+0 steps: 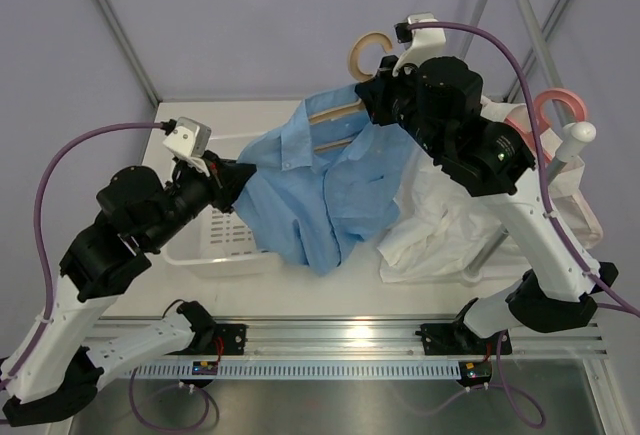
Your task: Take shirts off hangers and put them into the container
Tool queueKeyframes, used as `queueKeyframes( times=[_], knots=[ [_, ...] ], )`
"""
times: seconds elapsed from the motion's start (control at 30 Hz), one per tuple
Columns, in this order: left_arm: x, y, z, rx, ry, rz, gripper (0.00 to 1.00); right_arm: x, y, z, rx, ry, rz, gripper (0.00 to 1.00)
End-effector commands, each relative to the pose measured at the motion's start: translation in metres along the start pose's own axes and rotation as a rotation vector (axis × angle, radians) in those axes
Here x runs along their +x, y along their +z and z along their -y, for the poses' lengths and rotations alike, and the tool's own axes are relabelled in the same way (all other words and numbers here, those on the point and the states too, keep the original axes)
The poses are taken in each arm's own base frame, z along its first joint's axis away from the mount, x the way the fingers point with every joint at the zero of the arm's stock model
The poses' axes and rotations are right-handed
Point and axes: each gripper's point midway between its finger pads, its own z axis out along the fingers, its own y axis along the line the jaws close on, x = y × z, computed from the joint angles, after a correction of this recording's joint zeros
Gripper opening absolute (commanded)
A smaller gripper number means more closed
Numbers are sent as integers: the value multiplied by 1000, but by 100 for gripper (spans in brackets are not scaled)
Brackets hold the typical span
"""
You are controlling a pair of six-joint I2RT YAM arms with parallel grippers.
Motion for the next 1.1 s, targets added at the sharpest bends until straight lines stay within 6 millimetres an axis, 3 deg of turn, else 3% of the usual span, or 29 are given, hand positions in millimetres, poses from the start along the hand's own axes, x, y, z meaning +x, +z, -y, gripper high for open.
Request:
queueKeyframes(
  times=[0.0,0.1,0.23,0.37,0.47,0.67,0.77,0.8,0.83,0.87,0.9,0.93,0.97,1.07],
  knots=[
    [-25,-41,-80,-453,-62,163,0,-30,-22,76,371,49,127,0],
    [-33,-55,-98,-574,-42,174,0,-25,-24,94,460,75,126,0],
    [-24,-51,-102,-605,-18,112,0,-30,-30,111,514,95,157,0],
    [-3,-43,-100,-583,-34,57,0,-37,-30,111,470,128,173,0],
    [11,-41,-110,-649,-18,19,0,-46,-34,111,452,154,181,0],
    [3,-54,-126,-772,5,21,0,-54,-41,134,552,183,217,0],
    [16,-32,-100,-593,-56,5,0,-67,-33,133,507,208,240,0],
    [19,-24,-71,-404,-79,4,0,-67,-23,134,501,234,240,0],
    [10,-16,-53,-290,-108,62,0,-68,-20,131,481,244,234,0],
    [11,-13,-38,-202,-123,82,0,-81,-23,124,435,265,256,0],
    [29,-6,-13,-51,-138,49,0,-79,-11,122,428,273,240,0],
    [26,-12,-3,13,-154,76,0,-78,-10,124,433,293,229,0],
    [24,-14,2,38,-168,90,0,-89,-15,123,418,316,255,0],
    [37,-20,-17,-66,-176,49,0,-86,-9,138,464,360,256,0]
  ],
)
